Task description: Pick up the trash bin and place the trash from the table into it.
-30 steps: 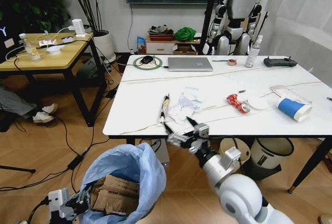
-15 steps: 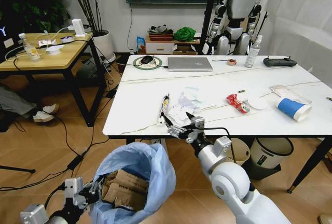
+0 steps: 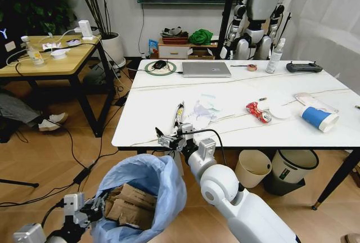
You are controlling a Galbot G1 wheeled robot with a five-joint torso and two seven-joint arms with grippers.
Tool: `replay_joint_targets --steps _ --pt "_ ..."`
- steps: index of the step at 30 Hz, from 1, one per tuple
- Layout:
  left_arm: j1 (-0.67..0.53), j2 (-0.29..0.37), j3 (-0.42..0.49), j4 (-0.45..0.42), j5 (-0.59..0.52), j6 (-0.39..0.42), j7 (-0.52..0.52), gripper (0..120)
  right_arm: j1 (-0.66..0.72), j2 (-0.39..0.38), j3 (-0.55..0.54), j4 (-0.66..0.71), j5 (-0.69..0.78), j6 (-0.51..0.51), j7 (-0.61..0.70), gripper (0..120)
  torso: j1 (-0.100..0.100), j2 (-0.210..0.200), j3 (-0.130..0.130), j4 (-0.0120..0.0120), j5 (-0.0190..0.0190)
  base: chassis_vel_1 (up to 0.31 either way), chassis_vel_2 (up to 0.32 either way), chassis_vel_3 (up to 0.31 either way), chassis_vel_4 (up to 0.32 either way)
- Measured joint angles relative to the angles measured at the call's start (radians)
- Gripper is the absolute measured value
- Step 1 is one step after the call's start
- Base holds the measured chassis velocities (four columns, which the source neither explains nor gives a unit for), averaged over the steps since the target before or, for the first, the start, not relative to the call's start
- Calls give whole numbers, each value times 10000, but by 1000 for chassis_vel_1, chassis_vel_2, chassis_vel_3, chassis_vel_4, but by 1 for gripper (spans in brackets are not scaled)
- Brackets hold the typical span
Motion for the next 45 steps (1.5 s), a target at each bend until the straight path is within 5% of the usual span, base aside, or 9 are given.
replay_joint_targets --steps 13,36,45 --pt "146 -154 -486 -4 34 -18 -10 0 294 12 15 -486 -55 -2 -116 94 0 0 0 1 1 0 0 0 0" --pt "74 -191 -460 -109 -9 -25 -17 0 350 -48 -70 -878 -113 249 -510 8 0 0 0 0 1 0 0 0 0" --pt "36 -149 -459 -109 -41 -16 -18 0 338 -91 -79 -887 -151 317 -564 0 0 0 0 0 1 0 0 0 0"
